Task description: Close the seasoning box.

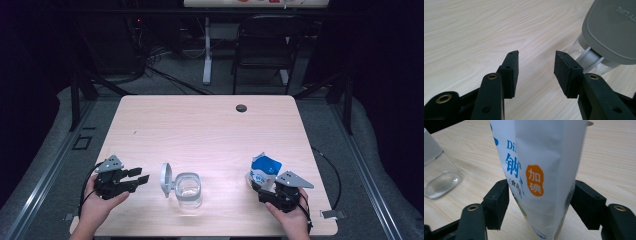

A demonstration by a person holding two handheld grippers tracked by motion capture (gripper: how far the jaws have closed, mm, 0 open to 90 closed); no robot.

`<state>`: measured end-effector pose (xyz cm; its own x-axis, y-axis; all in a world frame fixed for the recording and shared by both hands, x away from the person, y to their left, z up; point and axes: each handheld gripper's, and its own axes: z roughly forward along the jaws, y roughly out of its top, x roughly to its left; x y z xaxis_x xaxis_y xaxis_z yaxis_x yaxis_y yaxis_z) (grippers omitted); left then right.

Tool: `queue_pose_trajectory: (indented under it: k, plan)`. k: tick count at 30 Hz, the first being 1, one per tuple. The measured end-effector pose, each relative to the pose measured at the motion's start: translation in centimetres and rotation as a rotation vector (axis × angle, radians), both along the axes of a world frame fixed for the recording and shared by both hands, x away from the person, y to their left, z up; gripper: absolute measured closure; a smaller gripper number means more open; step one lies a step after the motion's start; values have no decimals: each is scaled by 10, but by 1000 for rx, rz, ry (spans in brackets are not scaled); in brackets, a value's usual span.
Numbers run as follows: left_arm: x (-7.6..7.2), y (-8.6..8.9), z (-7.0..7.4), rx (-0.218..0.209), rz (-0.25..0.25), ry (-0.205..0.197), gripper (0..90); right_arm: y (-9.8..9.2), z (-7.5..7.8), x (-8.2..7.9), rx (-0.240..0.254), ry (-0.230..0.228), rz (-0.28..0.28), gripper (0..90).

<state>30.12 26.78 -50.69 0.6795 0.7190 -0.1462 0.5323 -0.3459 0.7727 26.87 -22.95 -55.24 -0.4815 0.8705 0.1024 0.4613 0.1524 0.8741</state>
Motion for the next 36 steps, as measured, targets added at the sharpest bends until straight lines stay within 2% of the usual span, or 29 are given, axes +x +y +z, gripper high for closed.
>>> queue_pose_trajectory:
  k: [7,12,13,36]
  plan:
    - [0,0,-1,-1,4,6,554,5,-6,2,-45,2,-3,332]
    - [1,0,-1,2,2,9,554,7,-9,3,-52,4,-6,333]
    - [1,0,-1,2,2,9,554,6,-9,3,-70,8,-6,333]
    - [1,1,-2,-2,5,9,554,7,-20,5,-74,31,-11,347]
